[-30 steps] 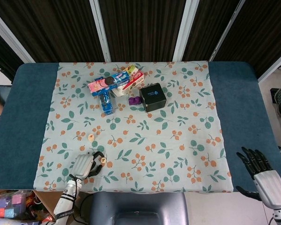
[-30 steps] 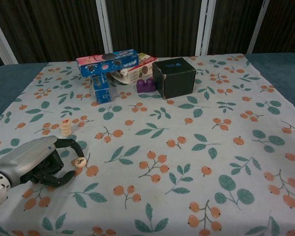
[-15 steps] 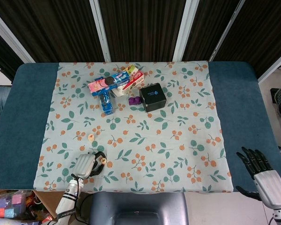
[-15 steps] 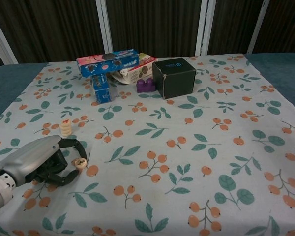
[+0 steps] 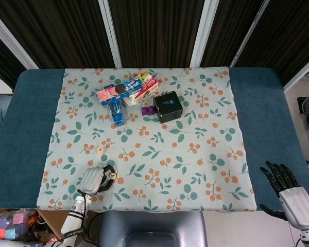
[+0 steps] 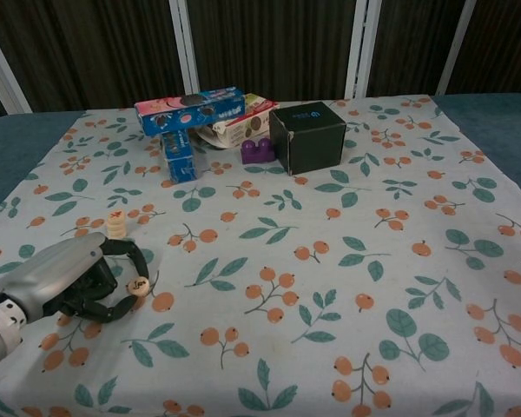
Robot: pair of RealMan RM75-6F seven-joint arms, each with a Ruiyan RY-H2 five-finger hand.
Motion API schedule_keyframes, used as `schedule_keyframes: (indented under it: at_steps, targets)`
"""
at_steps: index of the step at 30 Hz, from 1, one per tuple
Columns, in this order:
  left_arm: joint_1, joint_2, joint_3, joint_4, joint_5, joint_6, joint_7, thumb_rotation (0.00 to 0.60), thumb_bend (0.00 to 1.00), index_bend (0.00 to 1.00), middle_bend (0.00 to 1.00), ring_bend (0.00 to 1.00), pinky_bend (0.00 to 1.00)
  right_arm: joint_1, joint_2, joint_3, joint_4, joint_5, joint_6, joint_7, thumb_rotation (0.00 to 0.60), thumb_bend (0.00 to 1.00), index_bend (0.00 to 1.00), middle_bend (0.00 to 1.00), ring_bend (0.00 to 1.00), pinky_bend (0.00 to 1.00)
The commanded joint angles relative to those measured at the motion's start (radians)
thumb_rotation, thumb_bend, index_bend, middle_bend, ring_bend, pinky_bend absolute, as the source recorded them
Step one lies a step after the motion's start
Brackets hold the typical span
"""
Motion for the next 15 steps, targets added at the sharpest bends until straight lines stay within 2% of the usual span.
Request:
schedule_keyframes:
  at_steps: [1, 4, 9, 15]
  targets:
    - [-0.005, 0.01, -0.017, -0.012, 0.003, 0.008, -0.002, 0.6, 0.42, 0.53, 1.0, 1.0, 1.0, 0.0, 0.0, 0.0, 0.0, 0.001, 0.0, 0.0, 0.6, 0.14, 0.0, 0.0, 0.0, 0.0]
    - [-0.021, 0.025, -0.062, -0.032, 0.001, 0.024, -0.001, 0.6, 0.42, 0.54, 1.0, 1.0, 1.0, -0.001, 0.001, 0.001, 0.0, 0.003, 0.003, 0.004, 0.6, 0.14, 0.0, 0.0, 0.0, 0.0]
    - [-0.065, 0.047, -0.175, -0.044, -0.067, 0.015, 0.02, 0.6, 0.42, 0.53, 1.0, 1.0, 1.0, 0.0, 0.001, 0.002, 0.0, 0.003, 0.0, 0.003, 0.6, 0.14, 0.0, 0.0, 0.0, 0.0]
    - [-0.111, 0.051, -0.255, -0.01, -0.174, -0.025, 0.064, 0.6, 0.42, 0.51, 1.0, 1.0, 1.0, 0.001, -0.001, 0.002, -0.001, 0.006, -0.006, -0.004, 0.6, 0.14, 0.0, 0.0, 0.0, 0.0]
